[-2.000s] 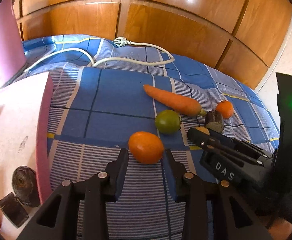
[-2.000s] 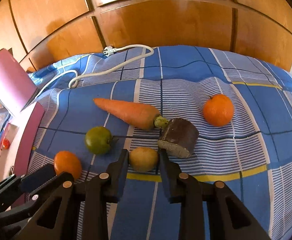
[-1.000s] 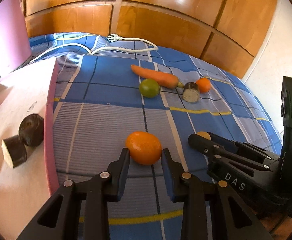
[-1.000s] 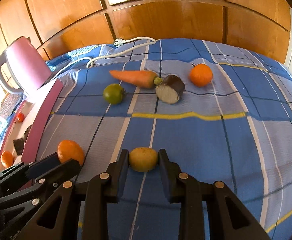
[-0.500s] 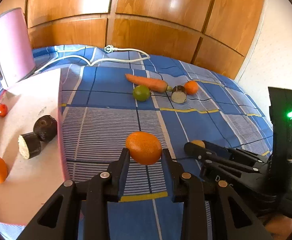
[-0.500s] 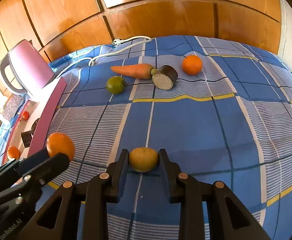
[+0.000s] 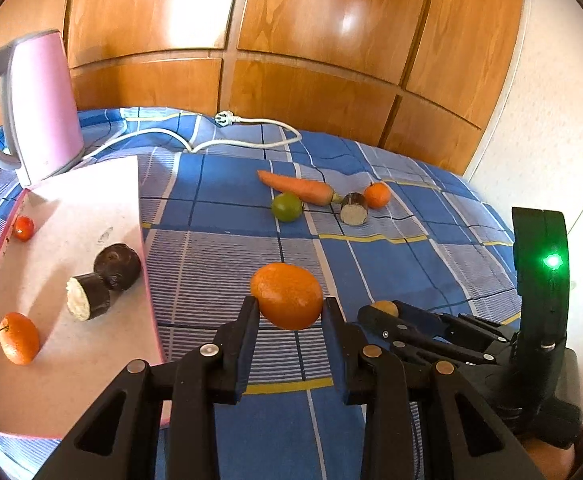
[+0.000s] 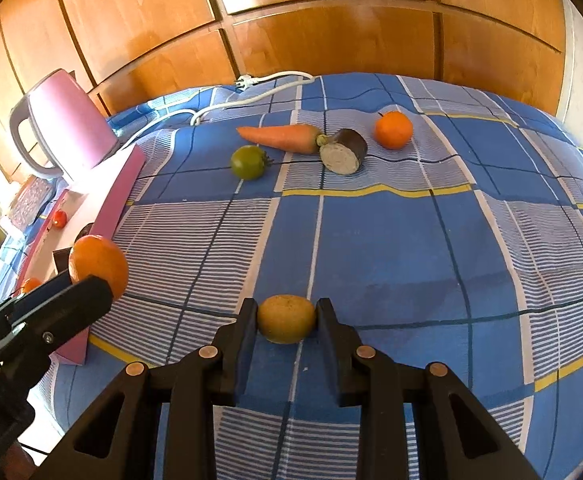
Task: Organize fruits
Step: 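Carry the orange into the tray and open the left tool while the right tool carries the potato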
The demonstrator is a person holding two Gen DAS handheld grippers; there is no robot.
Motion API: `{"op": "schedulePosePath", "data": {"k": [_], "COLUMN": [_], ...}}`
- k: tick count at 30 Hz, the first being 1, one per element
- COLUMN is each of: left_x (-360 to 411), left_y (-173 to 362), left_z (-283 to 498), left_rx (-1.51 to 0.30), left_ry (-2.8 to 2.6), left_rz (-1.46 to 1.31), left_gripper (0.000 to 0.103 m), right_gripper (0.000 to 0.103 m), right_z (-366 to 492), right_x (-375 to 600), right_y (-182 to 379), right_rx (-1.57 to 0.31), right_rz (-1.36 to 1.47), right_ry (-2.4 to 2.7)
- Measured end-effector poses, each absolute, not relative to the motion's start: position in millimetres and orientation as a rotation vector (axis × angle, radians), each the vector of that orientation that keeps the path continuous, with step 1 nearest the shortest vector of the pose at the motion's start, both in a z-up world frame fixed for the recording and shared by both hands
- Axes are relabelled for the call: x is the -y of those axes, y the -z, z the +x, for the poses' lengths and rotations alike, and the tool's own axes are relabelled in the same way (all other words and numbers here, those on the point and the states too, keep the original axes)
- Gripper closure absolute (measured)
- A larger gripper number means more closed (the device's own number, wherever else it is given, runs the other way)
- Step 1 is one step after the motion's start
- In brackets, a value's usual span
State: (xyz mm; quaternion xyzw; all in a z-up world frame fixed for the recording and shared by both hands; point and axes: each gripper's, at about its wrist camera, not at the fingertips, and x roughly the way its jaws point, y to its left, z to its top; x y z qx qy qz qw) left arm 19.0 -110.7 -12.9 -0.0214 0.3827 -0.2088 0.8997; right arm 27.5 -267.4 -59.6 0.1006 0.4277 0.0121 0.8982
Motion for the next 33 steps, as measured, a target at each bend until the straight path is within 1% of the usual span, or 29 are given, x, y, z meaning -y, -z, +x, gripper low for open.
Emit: {"op": "schedulePosePath", "data": {"k": [16, 24, 33], "left_x": [69.8, 28.1, -29.6], "left_y": [-2.3, -8.6, -5.9], "left_z": [16.3, 24.1, 37.3], "left_rx": [-0.748, -0.723, -0.717], "left_ry": [0.364, 0.276, 0.135], "left_rz": [-0.104, -0.149, -0.192], "left_gripper": [0.071, 0.071, 0.071], "right_gripper": [0.073, 0.073, 0.073], "right_z": [30.4, 33.4, 42.1], "right_x": [228.4, 205.1, 154.8], "right_y": [40.1, 31.4, 19.7], "right_rx": [-0.858, -0.858, -0.844], "right_rz": [0.141, 0.136, 0.070], "right_ry": [-0.119, -0.202, -0.341]}}
